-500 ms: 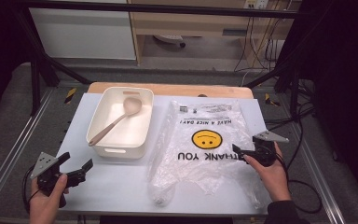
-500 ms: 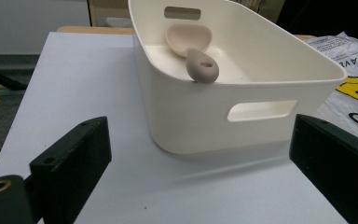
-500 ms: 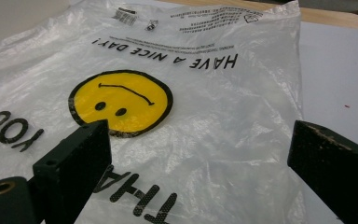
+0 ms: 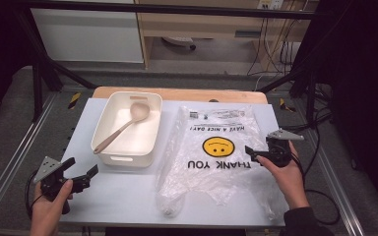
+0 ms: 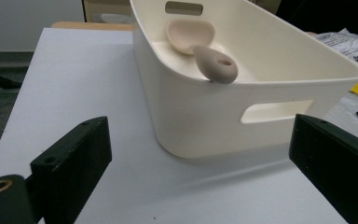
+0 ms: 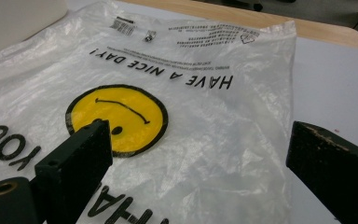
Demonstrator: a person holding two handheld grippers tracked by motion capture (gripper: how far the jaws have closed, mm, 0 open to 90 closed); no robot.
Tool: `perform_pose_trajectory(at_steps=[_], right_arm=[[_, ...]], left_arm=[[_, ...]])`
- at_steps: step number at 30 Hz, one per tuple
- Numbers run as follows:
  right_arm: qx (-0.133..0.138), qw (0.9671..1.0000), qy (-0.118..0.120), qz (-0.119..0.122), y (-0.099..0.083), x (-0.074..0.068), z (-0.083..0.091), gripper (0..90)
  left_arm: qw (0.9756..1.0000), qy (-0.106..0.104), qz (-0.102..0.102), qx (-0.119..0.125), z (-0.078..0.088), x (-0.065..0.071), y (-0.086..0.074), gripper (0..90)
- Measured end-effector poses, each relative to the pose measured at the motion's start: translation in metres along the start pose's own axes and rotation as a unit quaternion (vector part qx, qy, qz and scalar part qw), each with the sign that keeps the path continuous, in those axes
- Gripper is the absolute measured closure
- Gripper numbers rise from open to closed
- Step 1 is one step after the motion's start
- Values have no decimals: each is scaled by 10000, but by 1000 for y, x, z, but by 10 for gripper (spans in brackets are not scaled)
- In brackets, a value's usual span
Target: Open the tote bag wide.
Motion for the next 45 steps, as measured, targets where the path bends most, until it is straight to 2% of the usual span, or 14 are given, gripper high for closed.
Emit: perform_pose_trajectory(at_steps=[3, 7, 8, 14, 16, 23, 25, 26, 27, 31, 33, 35, 43, 45], right_arm=[[-69, 9999, -61, 75, 8, 13, -5, 90], [-213, 9996, -177, 62, 8, 26, -13, 117], [-288, 9993, -207, 67, 5, 34, -18, 145], [-397, 9988, -291, -19, -2, 49, -35, 212], [-537, 9981, -308, -75, -9, 57, -48, 226], [-689, 9966, -314, -318, -25, 67, -67, 324], [-714, 9966, -230, -328, -27, 66, -69, 403], [-714, 9966, -230, -328, -27, 66, -69, 403], [-730, 9968, -158, -268, -27, 64, -70, 511], [-725, 9970, -39, -281, -27, 63, -69, 755], [-680, 9972, -7, -325, -27, 64, -68, 852], [-638, 9972, -18, -378, -26, 65, -68, 900], [-512, 9961, -453, -561, -25, 77, -70, 900], [-434, 9940, -681, -732, -26, 86, -69, 900]], left_arm=[[9999, -28, -106, -109, -7, -4, -2, 56], [9998, -6, -58, -184, -9, -7, -4, 64], [9998, -8, -80, -166, -8, -6, -3, 64], [9998, 9, -104, -170, -6, -6, -4, 63], [9998, 6, -93, -180, -6, -5, -4, 64], [9997, -13, -105, -226, -6, -4, -6, 65], [9996, 7, -120, -252, -6, -5, -6, 70], [9996, 3, -116, -251, -7, -4, -6, 70], [9996, 5, -116, -244, -7, -4, -6, 70], [9996, -7, -130, -255, -7, -3, -6, 70], [9995, -5, -140, -266, -7, -3, -6, 70], [9995, -7, -138, -270, -7, -3, -6, 70], [9995, -16, -133, -282, -8, -3, -7, 73], [9994, -4, -138, -306, -8, -3, -7, 73]])
Point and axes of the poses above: each handheld gripper's, and its own axes: z roughly backward along the jaws, y roughly out of its top, x roughly to its right, the point moved 4 cm from there along -z, roughly forward along the jaws, and after that the axes turned 10 degrees about x, right-handed, at the moved point
